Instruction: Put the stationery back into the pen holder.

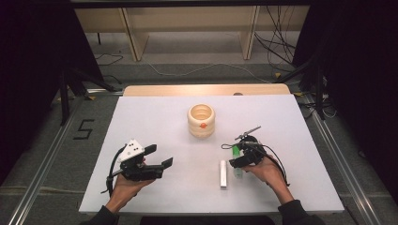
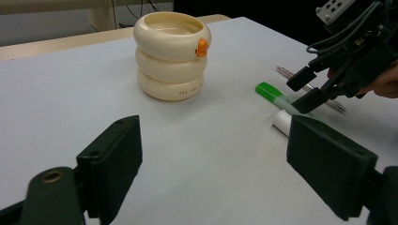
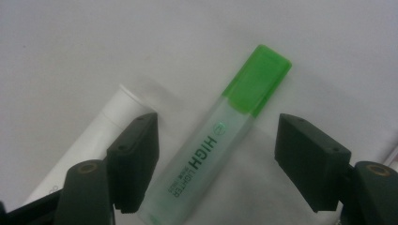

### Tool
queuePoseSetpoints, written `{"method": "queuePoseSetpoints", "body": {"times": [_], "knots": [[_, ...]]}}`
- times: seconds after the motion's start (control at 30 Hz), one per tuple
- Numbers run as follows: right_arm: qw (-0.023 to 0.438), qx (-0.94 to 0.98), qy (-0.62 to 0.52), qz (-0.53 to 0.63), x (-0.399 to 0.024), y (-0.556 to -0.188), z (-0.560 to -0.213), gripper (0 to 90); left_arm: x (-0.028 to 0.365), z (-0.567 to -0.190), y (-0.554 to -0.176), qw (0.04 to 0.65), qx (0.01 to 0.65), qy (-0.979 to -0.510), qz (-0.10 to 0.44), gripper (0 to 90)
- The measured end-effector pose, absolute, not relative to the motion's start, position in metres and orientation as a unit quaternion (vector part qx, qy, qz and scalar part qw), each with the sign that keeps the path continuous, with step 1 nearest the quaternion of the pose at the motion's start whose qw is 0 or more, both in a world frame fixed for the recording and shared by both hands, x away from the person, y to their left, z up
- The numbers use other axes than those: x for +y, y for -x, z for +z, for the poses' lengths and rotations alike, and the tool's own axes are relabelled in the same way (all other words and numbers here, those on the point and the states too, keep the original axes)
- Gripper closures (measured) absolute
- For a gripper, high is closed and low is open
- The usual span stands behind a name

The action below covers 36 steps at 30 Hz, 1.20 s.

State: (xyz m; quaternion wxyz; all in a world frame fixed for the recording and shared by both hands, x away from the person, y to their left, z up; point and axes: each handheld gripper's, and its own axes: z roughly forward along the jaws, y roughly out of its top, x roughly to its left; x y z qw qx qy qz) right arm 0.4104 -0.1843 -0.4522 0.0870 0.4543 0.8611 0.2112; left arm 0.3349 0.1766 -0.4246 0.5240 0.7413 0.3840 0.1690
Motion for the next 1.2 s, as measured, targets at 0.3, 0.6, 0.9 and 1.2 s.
{"method": "queuePoseSetpoints", "body": {"times": [0.3, 0.6, 0.9, 1.2], "knots": [[0.078, 0.861, -0.460, 0.200, -0.183, -0.417, -0.455, 33.8, 0.176, -0.424, -0.335, 0.525, 0.382, -0.742, 0.168, 17.9], [0.073, 0.863, -0.467, 0.181, -0.180, -0.421, -0.457, 35.2, 0.176, -0.424, -0.335, 0.524, 0.379, -0.744, 0.168, 17.8], [0.074, 0.867, -0.466, 0.161, -0.176, -0.424, -0.462, 36.5, 0.175, -0.424, -0.335, 0.525, 0.377, -0.744, 0.167, 17.7], [0.077, 0.869, -0.469, 0.139, -0.170, -0.426, -0.461, 39.1, 0.175, -0.424, -0.334, 0.525, 0.376, -0.744, 0.170, 17.5]]}}
